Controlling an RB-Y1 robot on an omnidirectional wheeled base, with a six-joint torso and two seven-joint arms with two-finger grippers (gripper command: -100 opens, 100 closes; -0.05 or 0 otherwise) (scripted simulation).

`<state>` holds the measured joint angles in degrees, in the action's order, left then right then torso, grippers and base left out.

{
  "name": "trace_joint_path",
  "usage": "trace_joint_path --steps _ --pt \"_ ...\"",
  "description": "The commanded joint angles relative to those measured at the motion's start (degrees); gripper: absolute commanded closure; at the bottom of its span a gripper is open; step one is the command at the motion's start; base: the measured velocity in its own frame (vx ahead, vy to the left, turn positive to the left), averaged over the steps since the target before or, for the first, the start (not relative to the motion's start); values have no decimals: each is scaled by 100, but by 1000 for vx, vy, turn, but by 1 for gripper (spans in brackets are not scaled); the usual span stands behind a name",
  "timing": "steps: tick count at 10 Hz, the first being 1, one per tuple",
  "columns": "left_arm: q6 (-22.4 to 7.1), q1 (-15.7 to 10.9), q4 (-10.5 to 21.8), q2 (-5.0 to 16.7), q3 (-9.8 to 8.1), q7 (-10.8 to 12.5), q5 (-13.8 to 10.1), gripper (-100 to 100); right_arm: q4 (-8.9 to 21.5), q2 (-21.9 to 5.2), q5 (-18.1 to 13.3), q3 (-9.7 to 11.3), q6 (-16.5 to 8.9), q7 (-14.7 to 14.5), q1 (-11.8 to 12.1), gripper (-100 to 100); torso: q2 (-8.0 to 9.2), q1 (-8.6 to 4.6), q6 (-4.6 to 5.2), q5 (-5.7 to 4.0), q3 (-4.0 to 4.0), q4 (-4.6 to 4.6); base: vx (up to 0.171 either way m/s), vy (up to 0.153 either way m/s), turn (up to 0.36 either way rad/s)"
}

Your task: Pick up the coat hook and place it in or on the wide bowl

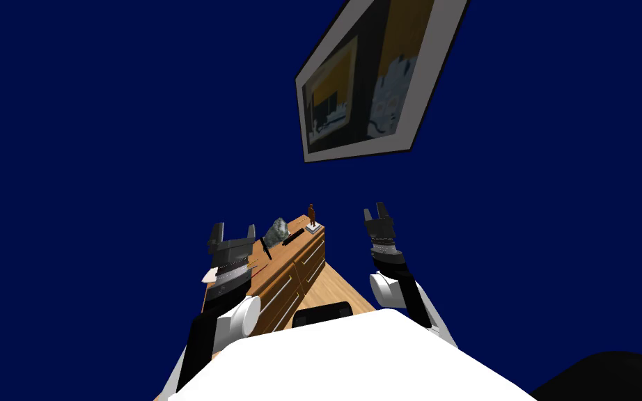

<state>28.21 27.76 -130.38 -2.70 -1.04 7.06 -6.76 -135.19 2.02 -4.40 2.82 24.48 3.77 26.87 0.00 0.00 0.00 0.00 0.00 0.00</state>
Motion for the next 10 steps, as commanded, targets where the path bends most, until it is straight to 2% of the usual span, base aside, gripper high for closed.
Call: trace_joint_path --steps 1,6,10 --pt "25 -43 116 262 -8 69 -78 -100 0 0 0 0 0 0 0 0 0 0 0 0 0 0 5 -4 15" --pt "135 -239 633 827 -38 377 -422 -100 0 0 0 0 0 0 0 0 -6 -2 0 0 4 1 12 -10 18" --pt "267 -474 1246 1112 -71 747 -836 -100 0 0 0 0 0 0 0 0 -10 -7 0 -1 6 3 22 -21 23"
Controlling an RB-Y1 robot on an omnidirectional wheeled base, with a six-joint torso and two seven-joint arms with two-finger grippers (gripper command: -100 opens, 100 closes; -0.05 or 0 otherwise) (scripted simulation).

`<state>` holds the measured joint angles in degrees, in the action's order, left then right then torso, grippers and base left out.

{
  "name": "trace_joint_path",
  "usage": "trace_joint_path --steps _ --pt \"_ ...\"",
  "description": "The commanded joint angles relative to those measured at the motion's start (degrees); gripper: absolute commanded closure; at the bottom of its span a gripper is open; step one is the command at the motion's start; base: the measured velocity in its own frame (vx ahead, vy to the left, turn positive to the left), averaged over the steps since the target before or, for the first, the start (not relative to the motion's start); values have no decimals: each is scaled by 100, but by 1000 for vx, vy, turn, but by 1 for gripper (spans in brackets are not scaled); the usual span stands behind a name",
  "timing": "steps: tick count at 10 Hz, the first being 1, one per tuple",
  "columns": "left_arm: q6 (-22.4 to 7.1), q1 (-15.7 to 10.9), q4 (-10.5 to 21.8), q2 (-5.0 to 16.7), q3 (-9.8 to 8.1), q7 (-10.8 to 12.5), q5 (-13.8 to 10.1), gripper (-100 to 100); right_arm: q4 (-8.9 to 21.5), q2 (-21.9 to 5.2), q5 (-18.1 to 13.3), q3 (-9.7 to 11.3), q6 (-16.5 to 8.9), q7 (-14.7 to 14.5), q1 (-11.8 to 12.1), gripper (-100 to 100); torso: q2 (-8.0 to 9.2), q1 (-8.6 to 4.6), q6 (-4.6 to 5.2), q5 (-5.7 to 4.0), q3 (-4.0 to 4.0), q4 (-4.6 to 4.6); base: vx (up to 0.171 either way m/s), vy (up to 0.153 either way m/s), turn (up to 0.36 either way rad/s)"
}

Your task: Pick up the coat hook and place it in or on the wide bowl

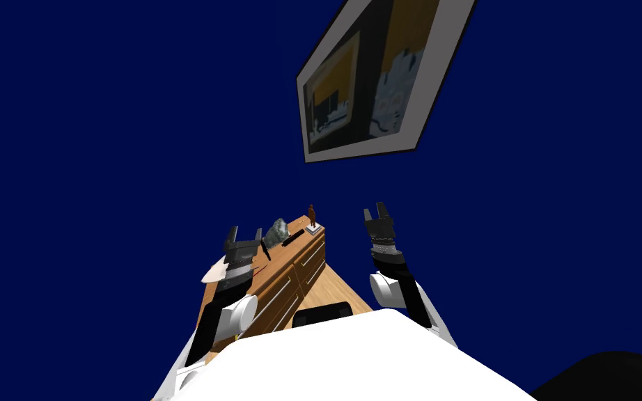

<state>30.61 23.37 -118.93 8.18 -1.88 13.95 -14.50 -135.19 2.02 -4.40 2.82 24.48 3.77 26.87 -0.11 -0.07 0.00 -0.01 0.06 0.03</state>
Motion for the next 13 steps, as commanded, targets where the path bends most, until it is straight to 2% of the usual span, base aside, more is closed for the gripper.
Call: trace_joint_path --steps 1,6,7,9,10,11,12,13 --pt "65 -103 278 74 3 165 -181 -100 0 0 0 0 0 0 0 0 0 0 0 0 0 0 25 -24 26" --pt "277 -485 1246 218 -53 763 -849 -100 0 0 0 0 0 0 0 0 -2 0 -1 0 1 0 28 -24 30" --pt "277 -485 1281 218 -53 763 -849 -100 0 0 0 0 0 0 0 0 -2 -3 0 -1 1 0 19 -20 14" --pt "370 -654 1636 235 -77 1026 -1144 -100 0 0 0 0 0 0 0 0 2 2 0 0 -1 0 18 -17 31" --pt "370 -654 1726 235 -77 1026 -1144 -100 0 0 0 0 0 0 0 0 2 1 -1 0 -1 0 16 -17 13" --pt "417 -740 1915 237 -90 1161 -1295 -100 0 0 0 0 0 0 0 0 3 1 0 0 -2 -1 21 -17 18" --pt "417 -740 1956 237 -90 1161 -1295 -100 0 0 0 0 0 0 0 0 2 1 0 0 -1 -1 17 -14 14" --pt "464 -828 2162 236 -102 1297 -1447 -100 0 0 0 0 0 0 0 0 3 2 0 0 -2 -1 17 -14 21"
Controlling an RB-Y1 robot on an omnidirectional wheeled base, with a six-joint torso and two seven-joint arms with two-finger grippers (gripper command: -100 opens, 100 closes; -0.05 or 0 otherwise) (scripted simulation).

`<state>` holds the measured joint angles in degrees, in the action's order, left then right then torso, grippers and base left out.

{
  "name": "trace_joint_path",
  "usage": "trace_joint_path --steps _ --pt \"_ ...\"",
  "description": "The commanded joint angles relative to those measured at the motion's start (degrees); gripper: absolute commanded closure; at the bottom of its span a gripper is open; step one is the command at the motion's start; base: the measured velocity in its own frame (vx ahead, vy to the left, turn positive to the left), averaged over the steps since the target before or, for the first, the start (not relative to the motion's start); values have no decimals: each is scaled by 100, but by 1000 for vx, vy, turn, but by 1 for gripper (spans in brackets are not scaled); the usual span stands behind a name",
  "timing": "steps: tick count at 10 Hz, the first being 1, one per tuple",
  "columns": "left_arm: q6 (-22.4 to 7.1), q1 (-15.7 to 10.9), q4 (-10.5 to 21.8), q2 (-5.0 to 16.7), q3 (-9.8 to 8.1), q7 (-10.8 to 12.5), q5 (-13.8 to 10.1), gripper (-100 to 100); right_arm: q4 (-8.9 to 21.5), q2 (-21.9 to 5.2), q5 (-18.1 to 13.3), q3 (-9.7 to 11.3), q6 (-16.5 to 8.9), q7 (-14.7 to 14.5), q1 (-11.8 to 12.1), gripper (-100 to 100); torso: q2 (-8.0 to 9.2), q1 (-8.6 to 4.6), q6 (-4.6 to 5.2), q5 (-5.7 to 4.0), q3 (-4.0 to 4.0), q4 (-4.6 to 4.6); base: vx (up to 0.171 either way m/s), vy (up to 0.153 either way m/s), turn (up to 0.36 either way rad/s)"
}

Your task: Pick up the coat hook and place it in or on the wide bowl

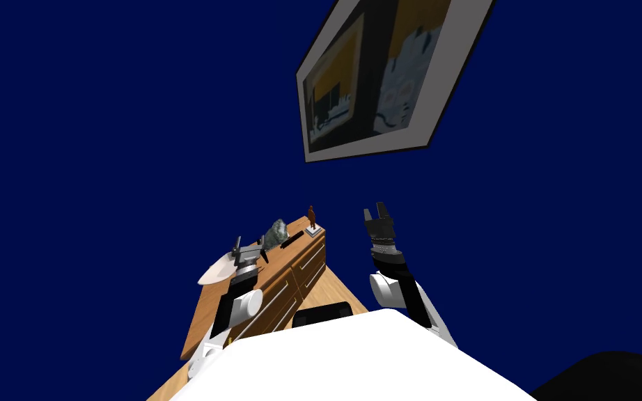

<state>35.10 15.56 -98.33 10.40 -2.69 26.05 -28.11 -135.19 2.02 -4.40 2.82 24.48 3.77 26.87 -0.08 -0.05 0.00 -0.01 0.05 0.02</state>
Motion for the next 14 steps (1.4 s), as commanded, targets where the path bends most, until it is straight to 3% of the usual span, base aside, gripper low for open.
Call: trace_joint_path --steps 1,2,5,8,11,14 --pt "62 -137 286 9 -34 223 -238 -100 0 0 0 0 0 0 0 0 0 0 0 0 0 0 20 -24 43" --pt "108 -226 520 1 -46 359 -390 -100 0 0 0 0 0 0 0 0 -1 -2 0 -1 1 0 30 -35 38" --pt "155 -315 835 -11 -58 495 -541 -100 0 0 0 0 0 0 0 0 -1 -2 0 -1 1 0 21 -17 13" --pt "288 -575 1476 -68 -92 889 -982 -100 0 0 0 0 0 0 0 0 -1 -3 0 -1 1 0 22 -23 29" --pt "331 -658 1747 -96 -104 1015 -1122 -100 0 0 0 0 0 0 0 0 -1 -1 0 -1 1 0 20 -16 14" --pt "449 -890 2368 -200 -138 1366 -1516 -100 0 0 0 0 0 0 0 0 -1 0 0 0 1 0 21 -16 29"
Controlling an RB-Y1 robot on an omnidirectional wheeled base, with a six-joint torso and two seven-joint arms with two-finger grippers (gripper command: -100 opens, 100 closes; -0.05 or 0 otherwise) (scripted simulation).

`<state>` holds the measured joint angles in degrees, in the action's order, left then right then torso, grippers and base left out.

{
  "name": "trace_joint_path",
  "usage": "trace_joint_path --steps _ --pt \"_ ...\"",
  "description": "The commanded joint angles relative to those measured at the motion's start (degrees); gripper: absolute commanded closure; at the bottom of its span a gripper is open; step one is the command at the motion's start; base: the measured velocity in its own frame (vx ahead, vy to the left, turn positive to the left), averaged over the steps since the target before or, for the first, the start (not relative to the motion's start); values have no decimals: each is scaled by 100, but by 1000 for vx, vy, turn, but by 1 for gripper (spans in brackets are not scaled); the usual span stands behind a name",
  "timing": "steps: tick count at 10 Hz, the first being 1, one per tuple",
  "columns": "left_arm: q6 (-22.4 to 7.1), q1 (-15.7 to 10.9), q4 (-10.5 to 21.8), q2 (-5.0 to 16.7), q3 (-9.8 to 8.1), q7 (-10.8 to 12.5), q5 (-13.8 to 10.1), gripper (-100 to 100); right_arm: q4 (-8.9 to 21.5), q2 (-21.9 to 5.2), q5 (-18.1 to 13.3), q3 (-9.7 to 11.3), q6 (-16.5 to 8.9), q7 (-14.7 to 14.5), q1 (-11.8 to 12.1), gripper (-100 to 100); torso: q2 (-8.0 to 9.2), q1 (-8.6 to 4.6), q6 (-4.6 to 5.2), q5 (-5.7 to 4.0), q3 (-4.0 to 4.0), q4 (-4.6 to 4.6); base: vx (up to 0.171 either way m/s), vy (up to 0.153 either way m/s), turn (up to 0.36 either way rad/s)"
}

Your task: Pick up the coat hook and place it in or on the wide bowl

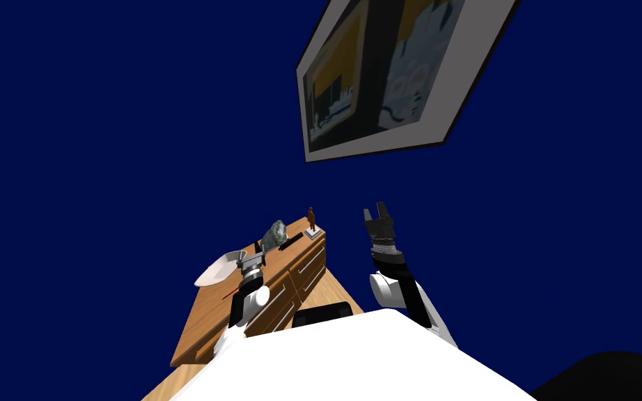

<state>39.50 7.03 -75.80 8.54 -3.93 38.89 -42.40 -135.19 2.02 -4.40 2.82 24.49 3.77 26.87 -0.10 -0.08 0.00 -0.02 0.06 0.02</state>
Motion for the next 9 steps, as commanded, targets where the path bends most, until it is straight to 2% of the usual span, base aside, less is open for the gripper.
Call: trace_joint_path --steps 1,2,5,6,9 --pt "45 -107 286 -56 -25 189 -207 -100 0 0 0 0 0 0 0 0 0 0 0 0 0 0 25 -26 30" --pt "45 -107 305 -56 -25 189 -207 -100 0 0 0 0 0 0 0 0 0 -1 0 -1 0 0 18 -17 11" --pt "141 -293 813 -199 -57 473 -526 -100 0 0 0 0 0 0 0 0 3 4 0 0 -2 -1 18 -11 25" --pt "141 -293 813 -199 -57 473 -526 -100 0 0 0 0 0 0 0 0 2 4 0 0 -1 -1 14 -7 10" --pt "236 -474 1304 -414 -87 751 -838 -100 0 0 0 0 0 0 0 0 2 5 0 1 -1 -1 18 -11 26"
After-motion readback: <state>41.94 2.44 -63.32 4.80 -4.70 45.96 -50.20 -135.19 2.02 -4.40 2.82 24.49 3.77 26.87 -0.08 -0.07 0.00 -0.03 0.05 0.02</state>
